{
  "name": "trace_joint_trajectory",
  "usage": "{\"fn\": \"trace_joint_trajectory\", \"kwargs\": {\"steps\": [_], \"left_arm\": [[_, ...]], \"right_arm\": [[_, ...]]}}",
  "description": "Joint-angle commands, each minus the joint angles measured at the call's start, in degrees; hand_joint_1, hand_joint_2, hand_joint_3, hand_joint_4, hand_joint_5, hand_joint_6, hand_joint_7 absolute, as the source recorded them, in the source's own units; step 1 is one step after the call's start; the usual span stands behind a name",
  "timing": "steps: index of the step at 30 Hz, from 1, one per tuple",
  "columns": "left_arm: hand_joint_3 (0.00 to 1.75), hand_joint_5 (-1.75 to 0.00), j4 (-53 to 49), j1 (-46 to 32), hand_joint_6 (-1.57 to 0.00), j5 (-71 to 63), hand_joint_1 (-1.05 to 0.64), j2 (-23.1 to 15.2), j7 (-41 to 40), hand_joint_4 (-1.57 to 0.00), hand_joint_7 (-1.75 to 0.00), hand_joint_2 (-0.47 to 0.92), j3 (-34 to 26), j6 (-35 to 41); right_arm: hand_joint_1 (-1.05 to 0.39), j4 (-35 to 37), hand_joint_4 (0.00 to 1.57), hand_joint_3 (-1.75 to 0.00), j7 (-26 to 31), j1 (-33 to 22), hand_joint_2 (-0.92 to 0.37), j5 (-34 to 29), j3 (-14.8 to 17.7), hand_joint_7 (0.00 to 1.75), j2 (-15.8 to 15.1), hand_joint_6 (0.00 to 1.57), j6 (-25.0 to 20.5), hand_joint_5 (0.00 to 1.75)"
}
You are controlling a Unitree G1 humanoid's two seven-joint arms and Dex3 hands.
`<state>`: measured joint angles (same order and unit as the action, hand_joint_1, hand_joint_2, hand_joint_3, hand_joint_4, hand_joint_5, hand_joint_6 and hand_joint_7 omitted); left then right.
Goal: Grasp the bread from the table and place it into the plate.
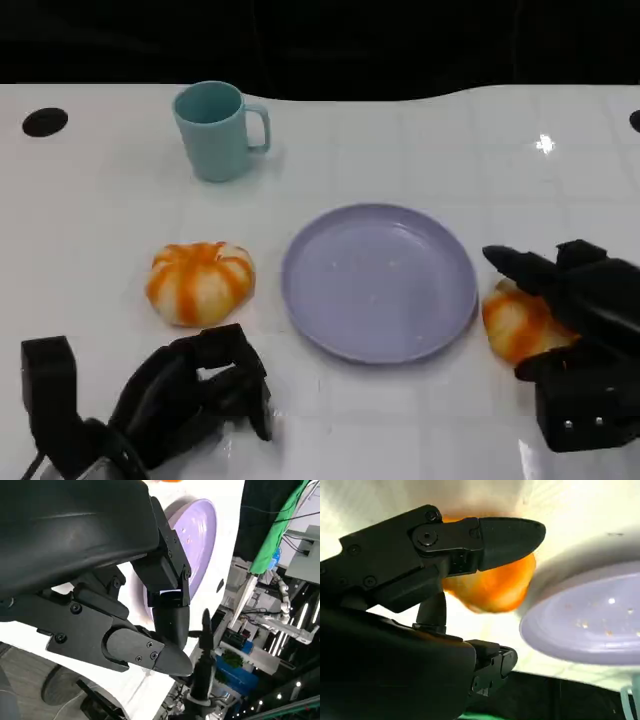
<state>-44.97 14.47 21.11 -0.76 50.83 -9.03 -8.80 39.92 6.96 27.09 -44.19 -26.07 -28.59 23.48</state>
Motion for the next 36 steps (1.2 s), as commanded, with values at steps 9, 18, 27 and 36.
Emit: {"fn": "trace_joint_trajectory", "kwargs": {"steps": [9,18,27,36], "left_arm": [[0.0,-1.44,0.5,-1.3,-0.95,-0.1,-0.71,-0.8,-0.3,-0.95,-1.04,0.88,-0.1,0.6],[0.0,-1.44,1.1,-1.6,-0.96,0.0,-0.7,-0.7,-0.7,-0.97,-1.03,0.87,-0.1,1.1],[0.0,-1.41,1.6,-1.7,-0.97,-0.2,-0.71,-0.7,-1.2,-0.98,-1.0,0.87,0.0,1.6],[0.0,-1.41,2.3,-1.9,-0.96,0.0,-0.71,-0.7,-1.3,-0.96,-1.0,0.87,0.0,2.3]], "right_arm": [[-1.05,15.2,0.0,-0.33,6.1,7.1,-0.92,-2.1,-3.5,0.0,3.8,0.0,-0.2,1.75],[-1.05,23.3,0.11,-0.58,12.5,10.3,-0.86,-1.9,-5.3,1.62,5.5,0.0,1.0,1.75],[-1.05,26.7,1.56,-1.54,26.5,10.3,-0.75,-0.2,-3.7,1.75,5.9,1.08,8.7,1.75],[-1.05,28.2,1.57,-1.59,32.1,11.0,-0.92,-0.6,-4.1,1.75,5.5,1.57,12.1,1.75]]}}
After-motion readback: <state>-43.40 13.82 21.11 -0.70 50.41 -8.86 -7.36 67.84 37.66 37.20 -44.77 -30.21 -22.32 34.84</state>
